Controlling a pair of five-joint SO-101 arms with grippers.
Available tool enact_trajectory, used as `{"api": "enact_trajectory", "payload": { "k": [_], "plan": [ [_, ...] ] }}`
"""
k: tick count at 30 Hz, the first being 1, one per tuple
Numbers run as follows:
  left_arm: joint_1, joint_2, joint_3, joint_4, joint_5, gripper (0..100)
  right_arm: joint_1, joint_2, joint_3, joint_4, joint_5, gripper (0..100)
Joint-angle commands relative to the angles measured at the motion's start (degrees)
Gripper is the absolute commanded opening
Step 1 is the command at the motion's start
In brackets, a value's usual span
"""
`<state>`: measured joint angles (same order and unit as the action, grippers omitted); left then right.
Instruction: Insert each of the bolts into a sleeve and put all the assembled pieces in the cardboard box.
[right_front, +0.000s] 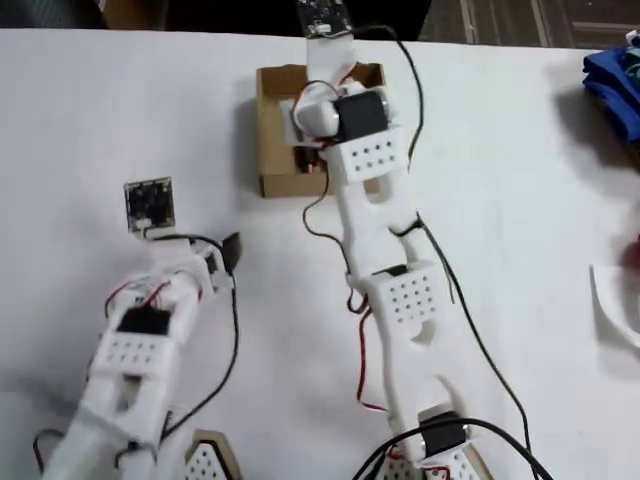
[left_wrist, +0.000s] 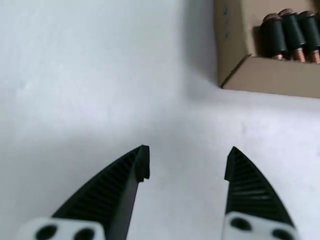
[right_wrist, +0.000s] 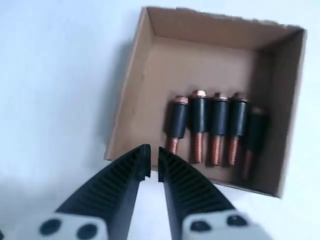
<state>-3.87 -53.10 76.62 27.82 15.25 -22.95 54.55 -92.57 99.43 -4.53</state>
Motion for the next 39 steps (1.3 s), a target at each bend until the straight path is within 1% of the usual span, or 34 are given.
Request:
{"api": "enact_trajectory", "payload": {
  "k": [1,4,6,8,9,12,14,16,19,21,23,24,28,33,37,39],
  "plan": [
    [-0.44,-18.29,-0.4,15.65,-0.7,26,4.18,-7.6,-1.32,1.89,0.26,1.9],
    [-0.44,-32.26,0.84,26.02,-0.7,26,8.04,-13.49,-1.32,2.07,0.26,1.9],
    [-0.44,-41.32,3.38,29.71,-0.7,26,10.86,-18.15,-1.32,2.07,0.26,1.9],
    [-0.44,-50.11,7.6,31.56,-0.79,26,13.14,-23.34,-0.26,2.15,0.35,1.9],
    [-0.44,-52.75,9.27,32.0,-0.79,26,13.93,-26.42,0.97,2.15,0.35,1.9],
    [-0.44,-50.29,11.21,31.91,-0.79,26,16.04,-37.67,9.93,2.15,0.44,1.9],
    [-0.44,-49.85,11.65,31.91,-0.79,26,17.54,-46.99,21.36,2.15,0.44,1.9],
    [-0.44,-49.85,11.65,32.09,-0.79,26,19.21,-57.89,37.19,2.15,1.58,1.9],
    [-0.35,-49.85,11.91,32.26,-0.79,27,20.62,-75.56,65.58,1.98,8.53,2.0],
    [-0.26,-49.85,14.46,31.91,-0.79,27,21.05,-86.37,84.48,1.89,12.04,2.0],
    [-0.44,-49.85,19.3,31.91,-0.79,27,21.32,-95.78,100.57,0.4,13.89,2.1],
    [-0.35,-49.32,20.88,32.53,-0.62,27,21.32,-100.62,107.78,-2.07,14.24,2.1],
    [-0.35,-49.41,20.53,37.98,-0.44,27,21.32,-117.76,130.11,-14.29,14.24,2.1],
    [-0.35,-49.41,20.53,45.45,-0.44,27,21.32,-139.91,156.04,-24.48,14.24,2.1],
    [-0.35,-49.41,20.53,45.27,-0.35,26,21.32,-158.9,170.2,-26.51,14.24,2.1],
    [-0.09,-49.41,20.53,45.27,-0.35,26,21.32,-157.41,172.92,-26.95,14.15,2.1]
  ]
}}
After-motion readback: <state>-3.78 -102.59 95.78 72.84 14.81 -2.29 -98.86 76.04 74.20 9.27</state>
